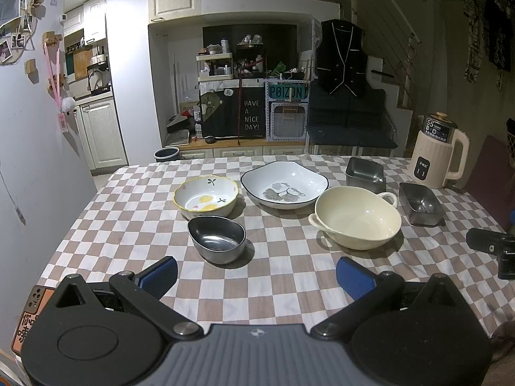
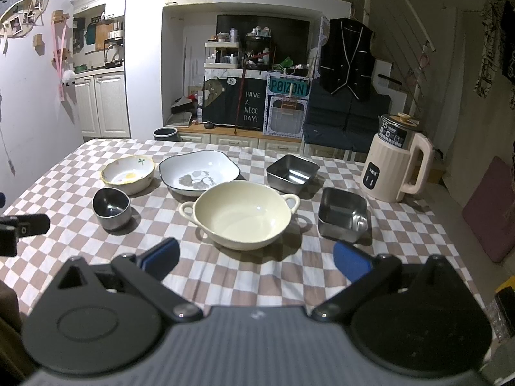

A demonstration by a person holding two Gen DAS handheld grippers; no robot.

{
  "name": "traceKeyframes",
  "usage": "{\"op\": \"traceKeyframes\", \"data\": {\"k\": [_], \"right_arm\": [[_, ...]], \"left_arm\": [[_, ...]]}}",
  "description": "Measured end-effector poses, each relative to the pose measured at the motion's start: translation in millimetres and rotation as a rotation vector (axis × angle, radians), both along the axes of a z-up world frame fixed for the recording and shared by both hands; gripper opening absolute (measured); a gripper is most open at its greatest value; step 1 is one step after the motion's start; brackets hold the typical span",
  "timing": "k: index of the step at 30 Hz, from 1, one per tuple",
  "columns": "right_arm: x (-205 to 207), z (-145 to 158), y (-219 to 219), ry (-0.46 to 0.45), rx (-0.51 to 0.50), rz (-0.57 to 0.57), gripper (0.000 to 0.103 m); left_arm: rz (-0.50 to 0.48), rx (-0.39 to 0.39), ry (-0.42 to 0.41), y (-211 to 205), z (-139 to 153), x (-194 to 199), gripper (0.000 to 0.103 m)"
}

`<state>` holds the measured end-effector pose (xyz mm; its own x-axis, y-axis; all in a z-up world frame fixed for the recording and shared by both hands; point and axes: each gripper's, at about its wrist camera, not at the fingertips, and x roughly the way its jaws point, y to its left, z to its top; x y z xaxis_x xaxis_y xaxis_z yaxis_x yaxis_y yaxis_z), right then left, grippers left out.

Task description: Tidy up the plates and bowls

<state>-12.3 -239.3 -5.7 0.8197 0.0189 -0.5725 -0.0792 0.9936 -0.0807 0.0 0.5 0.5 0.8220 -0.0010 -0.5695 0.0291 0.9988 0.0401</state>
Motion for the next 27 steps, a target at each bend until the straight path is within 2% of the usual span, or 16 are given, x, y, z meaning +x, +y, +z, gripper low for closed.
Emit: {"op": "traceKeyframes", "data": {"k": [27], "right_arm": [[-0.4,-3.5,0.4,0.005,-0.004,0.002,0.103]], "left_arm": [[-0.001,-0.006,0.002,1.0,0.1,0.4,0.103]]}}
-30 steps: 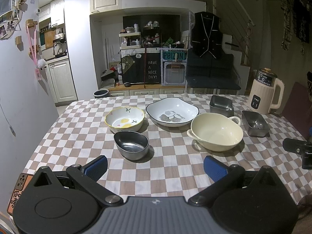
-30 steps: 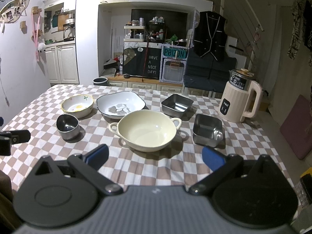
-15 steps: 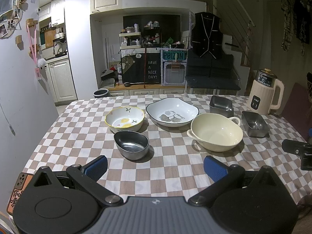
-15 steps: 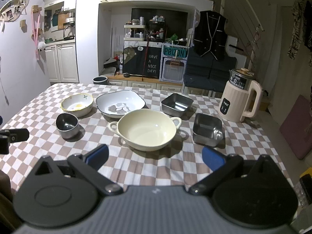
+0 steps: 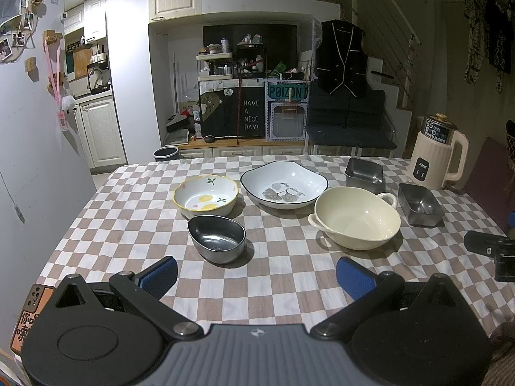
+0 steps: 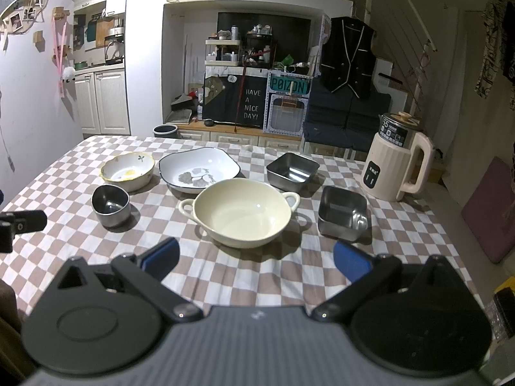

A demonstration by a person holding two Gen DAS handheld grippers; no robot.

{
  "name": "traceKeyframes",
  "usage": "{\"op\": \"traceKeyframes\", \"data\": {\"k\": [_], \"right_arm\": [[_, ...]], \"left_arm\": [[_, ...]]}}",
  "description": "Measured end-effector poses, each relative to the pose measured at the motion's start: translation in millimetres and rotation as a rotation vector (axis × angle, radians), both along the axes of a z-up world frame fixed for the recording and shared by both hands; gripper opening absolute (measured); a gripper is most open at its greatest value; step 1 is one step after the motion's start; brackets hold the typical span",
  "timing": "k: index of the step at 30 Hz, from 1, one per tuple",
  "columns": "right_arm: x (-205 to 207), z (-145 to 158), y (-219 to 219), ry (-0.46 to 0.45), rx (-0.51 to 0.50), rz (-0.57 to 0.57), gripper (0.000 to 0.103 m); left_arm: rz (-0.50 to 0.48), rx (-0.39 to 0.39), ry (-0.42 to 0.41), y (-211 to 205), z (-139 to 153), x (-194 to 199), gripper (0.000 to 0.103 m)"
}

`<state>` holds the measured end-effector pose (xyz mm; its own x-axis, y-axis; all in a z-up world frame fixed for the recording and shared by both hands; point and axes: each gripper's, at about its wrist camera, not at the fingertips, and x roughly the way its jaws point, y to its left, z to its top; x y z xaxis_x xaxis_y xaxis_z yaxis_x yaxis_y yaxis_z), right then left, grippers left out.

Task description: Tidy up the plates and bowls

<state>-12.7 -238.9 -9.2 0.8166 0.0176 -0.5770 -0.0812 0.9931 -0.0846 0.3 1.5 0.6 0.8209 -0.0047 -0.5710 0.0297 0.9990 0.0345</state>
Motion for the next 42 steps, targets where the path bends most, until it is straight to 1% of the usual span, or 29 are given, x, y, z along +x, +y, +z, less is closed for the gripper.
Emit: {"op": "traceKeyframes", "data": {"k": [22,27,32,36,39,42], "right_arm": [[0,-1,0,0.002,-0.001,0.000,0.103],[-1,-1,0,-0.002,0.000,0.003,0.103],[1,6,-2,-0.046,0.005,0.009,0.103],[14,11,-1,-0.081,-0.038,0.014,0.103],[24,14,0,-0.100,-0.055,0.039,0.103],[33,18,-1,-0.132,-0.057,0.070,0.103]], "left_arm": [[0.001,-0.004,0.001,0,0,0,0.103],[0.008,-0.002,-0.005,-4,-5,-1,0.103],[0.040,-0.008,-0.021,-4,2,3,0.103],[0.065,-0.030,-0.019,-3,5,15,0.103],[0.066,-0.047,-0.032,-3,9,24,0.103],[0.090,-0.044,-0.057,-3,11,37,0.103]]}}
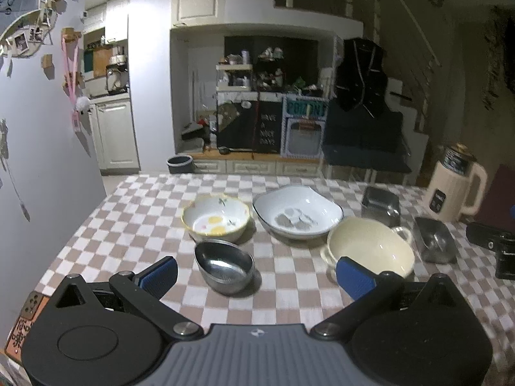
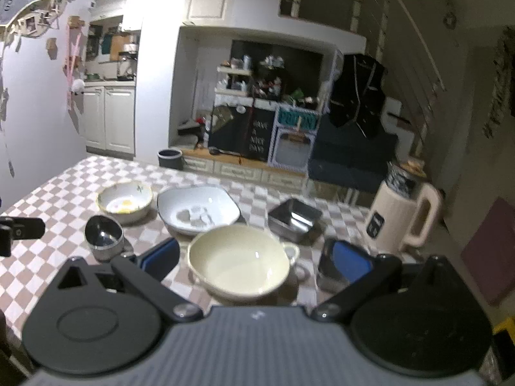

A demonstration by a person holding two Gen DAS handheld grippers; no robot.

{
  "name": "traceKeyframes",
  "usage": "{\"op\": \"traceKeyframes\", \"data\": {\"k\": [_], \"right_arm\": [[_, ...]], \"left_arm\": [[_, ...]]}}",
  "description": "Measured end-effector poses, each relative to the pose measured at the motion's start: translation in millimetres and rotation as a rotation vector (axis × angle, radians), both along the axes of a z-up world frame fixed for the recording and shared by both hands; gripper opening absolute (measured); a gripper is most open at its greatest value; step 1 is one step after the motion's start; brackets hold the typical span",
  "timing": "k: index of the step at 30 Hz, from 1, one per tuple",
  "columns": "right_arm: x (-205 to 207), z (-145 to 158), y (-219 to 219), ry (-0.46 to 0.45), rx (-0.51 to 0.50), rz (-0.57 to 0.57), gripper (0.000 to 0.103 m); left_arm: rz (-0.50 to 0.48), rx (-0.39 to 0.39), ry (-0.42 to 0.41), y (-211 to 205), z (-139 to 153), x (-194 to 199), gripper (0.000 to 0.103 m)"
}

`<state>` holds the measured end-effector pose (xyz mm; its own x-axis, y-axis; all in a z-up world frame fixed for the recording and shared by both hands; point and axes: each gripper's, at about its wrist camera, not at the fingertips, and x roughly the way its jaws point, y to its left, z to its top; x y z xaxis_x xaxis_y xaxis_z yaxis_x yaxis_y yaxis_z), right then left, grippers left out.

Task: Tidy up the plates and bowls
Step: 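Move both tools to the white square bowl and grip its rim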

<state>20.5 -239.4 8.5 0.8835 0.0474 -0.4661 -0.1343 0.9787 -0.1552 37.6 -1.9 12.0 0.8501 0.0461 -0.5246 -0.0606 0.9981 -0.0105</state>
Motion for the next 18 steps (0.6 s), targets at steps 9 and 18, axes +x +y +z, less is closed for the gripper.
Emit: {"op": "traceKeyframes", "data": {"k": [9,18], "right_arm": [[50,10,2,-0.026,0.016,0.069,0.103],[111,15,-3,-0.029,0.082,0.142,0.103]], "left_arm": [[0.061,-0.066,-0.004,10,5,53,0.103],[0.127,-0.071,-0.017,11,-2,117,0.103]]}}
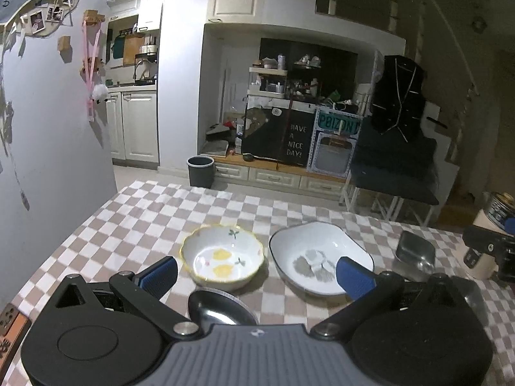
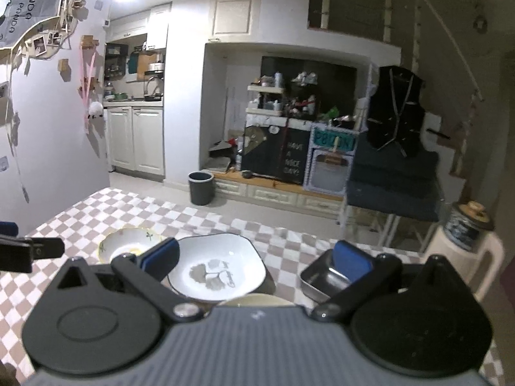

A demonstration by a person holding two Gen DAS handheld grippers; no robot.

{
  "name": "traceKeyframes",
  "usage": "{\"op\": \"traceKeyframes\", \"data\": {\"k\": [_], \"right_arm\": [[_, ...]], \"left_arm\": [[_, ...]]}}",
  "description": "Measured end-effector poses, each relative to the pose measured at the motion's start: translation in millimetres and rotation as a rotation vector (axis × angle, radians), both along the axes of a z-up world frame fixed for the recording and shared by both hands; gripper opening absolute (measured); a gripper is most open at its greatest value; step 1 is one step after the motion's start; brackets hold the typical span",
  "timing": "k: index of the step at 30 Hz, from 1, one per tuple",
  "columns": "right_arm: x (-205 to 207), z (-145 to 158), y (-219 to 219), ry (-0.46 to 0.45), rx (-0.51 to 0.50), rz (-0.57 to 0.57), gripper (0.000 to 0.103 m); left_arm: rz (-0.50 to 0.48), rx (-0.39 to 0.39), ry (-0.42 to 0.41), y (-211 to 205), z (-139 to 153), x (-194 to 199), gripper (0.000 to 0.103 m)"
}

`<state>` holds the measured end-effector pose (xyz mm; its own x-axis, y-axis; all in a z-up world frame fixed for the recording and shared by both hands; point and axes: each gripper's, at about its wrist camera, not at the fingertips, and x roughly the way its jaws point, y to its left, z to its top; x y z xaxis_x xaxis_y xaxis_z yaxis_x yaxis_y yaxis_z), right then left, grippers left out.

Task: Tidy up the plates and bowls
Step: 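Move both tools to the white square bowl and grip its rim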

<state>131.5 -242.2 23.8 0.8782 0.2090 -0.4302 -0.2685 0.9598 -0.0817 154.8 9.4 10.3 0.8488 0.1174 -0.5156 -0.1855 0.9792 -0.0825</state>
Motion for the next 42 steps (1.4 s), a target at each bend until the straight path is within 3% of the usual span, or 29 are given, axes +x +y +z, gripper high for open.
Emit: {"op": "traceKeyframes", "data": {"k": [7,12,18,23,25,30,33,40,41,42], "right_arm": [[43,-7,-11,0.006,0.086,0.048,0.103],[79,-18,-10,0.007,0.072,0.039,0.103],[128,-39,-11,0.136,0.119,0.048,0.103],[158,-56,2,0.205,0.059,0.040,0.102],[177,-63,10,0.219,0.033,0.035,0.094],[212,-85,28,0.311,-0.009,0.065,0.055],[228,-98,39,0.372,-0.017,0.085,0.046],[253,-128,61,0.441,-0.127,0.061,0.039],[260,-134,59,0.448,-0.131,0.051,0.030],[264,-138,58,0.454,-0.128,0.039,0.016]], "left_arm": [[0.042,-0.009,0.021,1,-16,51,0.103],[0.024,-0.061,0.055,-2,-30,87,0.103],[0.022,-0.180,0.099,0,-57,115,0.103],[0.067,-0.213,0.126,3,-71,129,0.103],[0.075,-0.237,0.126,8,-77,130,0.103],[0.029,-0.356,0.118,21,-92,131,0.103],[-0.014,-0.423,0.110,28,-100,131,0.103],[-0.047,-0.562,0.131,32,-113,139,0.103],[-0.054,-0.571,0.133,31,-114,139,0.103],[-0.062,-0.583,0.137,32,-115,140,0.102]]}}
